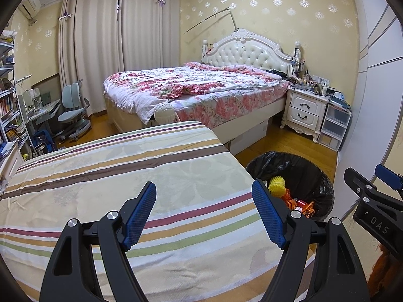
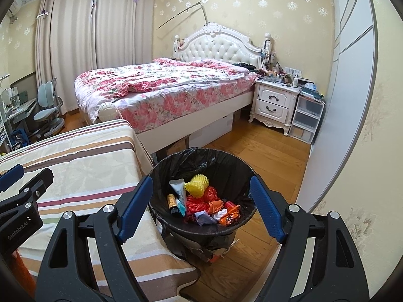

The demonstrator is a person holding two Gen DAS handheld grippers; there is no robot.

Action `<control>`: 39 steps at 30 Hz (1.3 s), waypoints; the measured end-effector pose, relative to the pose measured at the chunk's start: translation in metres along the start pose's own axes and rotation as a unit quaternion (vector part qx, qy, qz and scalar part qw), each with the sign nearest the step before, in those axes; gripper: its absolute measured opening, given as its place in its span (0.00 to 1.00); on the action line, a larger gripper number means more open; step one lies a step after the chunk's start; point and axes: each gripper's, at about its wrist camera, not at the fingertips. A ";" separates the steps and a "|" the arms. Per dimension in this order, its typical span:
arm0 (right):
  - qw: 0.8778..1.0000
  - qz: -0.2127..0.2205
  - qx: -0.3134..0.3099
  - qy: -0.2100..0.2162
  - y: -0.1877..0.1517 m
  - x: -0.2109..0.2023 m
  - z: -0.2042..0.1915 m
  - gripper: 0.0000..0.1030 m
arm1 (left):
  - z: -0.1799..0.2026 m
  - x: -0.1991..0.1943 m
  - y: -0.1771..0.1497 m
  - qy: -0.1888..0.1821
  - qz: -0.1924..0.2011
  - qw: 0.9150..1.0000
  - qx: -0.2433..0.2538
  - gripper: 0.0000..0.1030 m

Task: Collect trash

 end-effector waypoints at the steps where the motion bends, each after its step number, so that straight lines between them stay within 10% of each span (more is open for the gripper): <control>1: 1.000 0.000 0.000 0.000 0.000 0.000 0.000 0.75 | 0.000 0.000 0.000 0.000 0.000 1.000 0.000 0.74; 39: 1.000 0.000 -0.001 0.001 0.000 -0.002 -0.002 0.75 | -0.001 -0.002 -0.001 0.000 -0.001 1.000 -0.001 0.74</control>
Point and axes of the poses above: each gripper's, at about its wrist camera, not at the fingertips, and x roughly the way its jaws point, z to its right, y to its top, and after that the axes turned 8 degrees about x, right-handed
